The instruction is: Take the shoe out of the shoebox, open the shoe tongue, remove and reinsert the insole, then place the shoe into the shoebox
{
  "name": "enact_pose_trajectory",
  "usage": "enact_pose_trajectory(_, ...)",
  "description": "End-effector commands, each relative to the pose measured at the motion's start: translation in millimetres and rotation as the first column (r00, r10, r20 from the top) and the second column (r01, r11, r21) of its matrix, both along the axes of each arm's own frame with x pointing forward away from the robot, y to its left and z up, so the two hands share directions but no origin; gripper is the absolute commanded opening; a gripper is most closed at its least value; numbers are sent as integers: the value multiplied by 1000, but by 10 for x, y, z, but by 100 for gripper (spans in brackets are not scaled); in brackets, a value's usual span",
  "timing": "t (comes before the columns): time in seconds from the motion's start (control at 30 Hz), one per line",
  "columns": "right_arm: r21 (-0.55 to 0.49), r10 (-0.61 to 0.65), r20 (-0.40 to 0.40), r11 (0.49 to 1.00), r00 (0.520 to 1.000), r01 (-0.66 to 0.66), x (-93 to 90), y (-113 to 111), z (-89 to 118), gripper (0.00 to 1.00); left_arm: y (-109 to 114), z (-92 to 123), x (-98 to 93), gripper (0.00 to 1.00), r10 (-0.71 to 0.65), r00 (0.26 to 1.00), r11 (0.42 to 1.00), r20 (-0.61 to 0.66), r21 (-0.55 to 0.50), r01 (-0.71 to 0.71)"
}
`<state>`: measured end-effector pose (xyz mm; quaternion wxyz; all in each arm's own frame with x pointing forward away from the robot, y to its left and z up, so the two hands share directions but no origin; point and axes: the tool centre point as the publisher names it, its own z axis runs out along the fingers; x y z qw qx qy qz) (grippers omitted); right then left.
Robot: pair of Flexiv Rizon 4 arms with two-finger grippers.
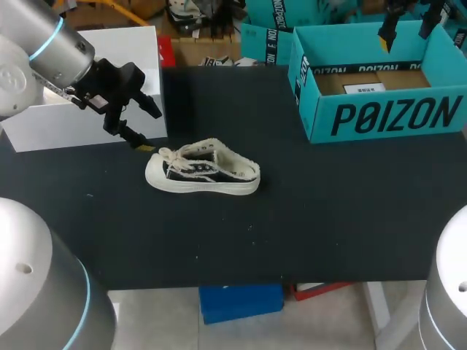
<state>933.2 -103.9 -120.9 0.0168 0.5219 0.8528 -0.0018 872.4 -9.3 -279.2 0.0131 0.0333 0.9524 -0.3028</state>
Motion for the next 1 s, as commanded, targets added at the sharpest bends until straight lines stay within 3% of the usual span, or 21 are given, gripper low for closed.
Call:
enact_pose_trajectory(0.03, -266, 722, 144, 687, 677, -676, -681, 99, -52, 100, 4, -9, -2, 100, -1, 1000, 1000, 4, -2, 1)
enact_pose_trajectory(0.1, -349, 796, 90, 588, 599, -729, -789, 166, -78, 100, 4, -9, -2, 100, -1, 1000, 1000, 4, -2, 1)
enact_pose_trajectory(0.57, -349, 790, 88, 596, 607, -724, -767, 122, -97, 100, 4, -9, -2, 100, -1, 1000, 1000, 4, -2, 1)
enact_pose_trajectory(0.7, -317, 784, 169, 617, 598, -720, -670, 111, -168, 100, 4, -9, -2, 100, -1, 1000, 1000, 4, -2, 1)
enact_pose_trajectory(1.0, -210, 787, 321, 601, 527, -771, -652, 471, -368, 100, 4, -9, -2, 100, -1, 1000, 1000, 4, -2, 1)
